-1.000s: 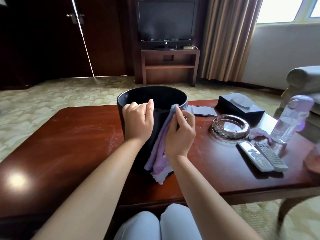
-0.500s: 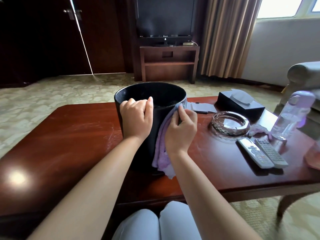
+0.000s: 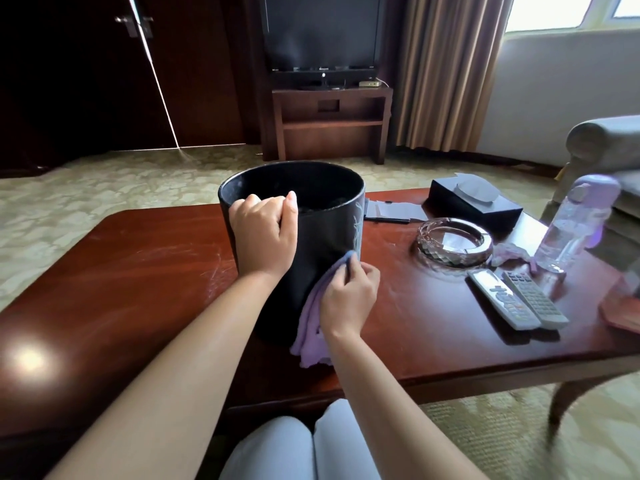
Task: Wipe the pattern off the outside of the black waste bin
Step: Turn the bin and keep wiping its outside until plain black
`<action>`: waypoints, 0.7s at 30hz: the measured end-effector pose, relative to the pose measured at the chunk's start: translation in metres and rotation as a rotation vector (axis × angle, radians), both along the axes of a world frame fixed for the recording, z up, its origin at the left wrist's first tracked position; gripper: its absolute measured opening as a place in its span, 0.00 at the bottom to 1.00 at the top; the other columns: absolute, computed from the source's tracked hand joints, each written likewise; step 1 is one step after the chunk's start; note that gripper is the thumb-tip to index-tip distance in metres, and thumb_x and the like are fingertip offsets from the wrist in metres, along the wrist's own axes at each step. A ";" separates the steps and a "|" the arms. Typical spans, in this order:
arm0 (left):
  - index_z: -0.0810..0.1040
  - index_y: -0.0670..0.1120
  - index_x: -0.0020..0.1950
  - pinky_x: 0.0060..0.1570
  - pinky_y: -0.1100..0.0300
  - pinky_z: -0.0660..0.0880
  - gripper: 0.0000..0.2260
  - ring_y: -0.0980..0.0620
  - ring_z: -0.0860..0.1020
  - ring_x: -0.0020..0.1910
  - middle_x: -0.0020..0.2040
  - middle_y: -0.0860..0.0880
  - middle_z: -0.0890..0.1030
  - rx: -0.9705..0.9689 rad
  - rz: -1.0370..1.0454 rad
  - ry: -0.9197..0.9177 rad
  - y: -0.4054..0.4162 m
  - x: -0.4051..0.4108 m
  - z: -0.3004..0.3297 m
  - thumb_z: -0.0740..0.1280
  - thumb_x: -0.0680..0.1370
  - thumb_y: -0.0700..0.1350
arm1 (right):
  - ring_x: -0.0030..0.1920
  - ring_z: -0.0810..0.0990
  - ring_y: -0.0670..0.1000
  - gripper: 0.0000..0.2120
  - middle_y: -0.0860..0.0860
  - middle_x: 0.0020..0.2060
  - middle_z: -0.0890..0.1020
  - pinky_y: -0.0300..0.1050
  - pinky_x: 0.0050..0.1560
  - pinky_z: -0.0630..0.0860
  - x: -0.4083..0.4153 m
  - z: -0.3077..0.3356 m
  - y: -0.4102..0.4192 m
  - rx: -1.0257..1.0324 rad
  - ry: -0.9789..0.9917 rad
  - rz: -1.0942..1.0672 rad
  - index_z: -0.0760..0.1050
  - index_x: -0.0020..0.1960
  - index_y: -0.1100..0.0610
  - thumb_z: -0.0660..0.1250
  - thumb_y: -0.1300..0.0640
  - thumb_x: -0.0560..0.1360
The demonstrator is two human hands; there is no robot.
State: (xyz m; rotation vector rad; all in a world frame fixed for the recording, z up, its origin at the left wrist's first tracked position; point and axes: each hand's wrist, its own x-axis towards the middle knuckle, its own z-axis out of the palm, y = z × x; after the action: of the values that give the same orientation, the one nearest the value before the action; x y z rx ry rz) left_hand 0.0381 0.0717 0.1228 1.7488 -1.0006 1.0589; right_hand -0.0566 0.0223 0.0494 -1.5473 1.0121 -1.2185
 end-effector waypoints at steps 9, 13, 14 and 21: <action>0.59 0.50 0.28 0.40 0.54 0.63 0.19 0.51 0.64 0.30 0.26 0.57 0.60 0.017 -0.008 0.018 0.001 -0.001 0.001 0.57 0.79 0.46 | 0.53 0.75 0.54 0.16 0.59 0.57 0.77 0.38 0.49 0.65 -0.001 -0.082 0.000 0.475 0.266 0.045 0.76 0.62 0.61 0.56 0.63 0.78; 0.58 0.50 0.28 0.40 0.54 0.63 0.19 0.51 0.64 0.30 0.26 0.56 0.61 0.006 -0.005 0.014 0.001 -0.001 0.000 0.57 0.79 0.45 | 0.46 0.71 0.51 0.11 0.58 0.50 0.74 0.32 0.45 0.61 0.002 -0.061 -0.004 0.334 0.122 0.007 0.78 0.52 0.63 0.57 0.64 0.78; 0.58 0.50 0.28 0.40 0.54 0.63 0.19 0.51 0.64 0.30 0.26 0.57 0.60 0.005 -0.008 0.018 0.001 -0.001 0.000 0.57 0.79 0.46 | 0.48 0.71 0.50 0.12 0.57 0.50 0.73 0.29 0.46 0.60 0.002 -0.055 -0.003 0.229 0.052 -0.004 0.78 0.56 0.63 0.58 0.65 0.78; 0.55 0.53 0.29 0.40 0.55 0.60 0.18 0.51 0.64 0.31 0.25 0.59 0.56 0.029 -0.041 0.019 0.002 0.000 0.000 0.56 0.78 0.47 | 0.54 0.77 0.57 0.15 0.60 0.55 0.78 0.38 0.48 0.65 -0.003 -0.094 -0.007 0.368 0.278 0.070 0.77 0.60 0.59 0.57 0.62 0.78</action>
State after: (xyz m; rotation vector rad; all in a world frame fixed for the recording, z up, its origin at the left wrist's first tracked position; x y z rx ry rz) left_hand 0.0379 0.0735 0.1230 1.7508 -1.0405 1.0045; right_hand -0.0598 0.0156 -0.0444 -1.4651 1.2697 -0.7291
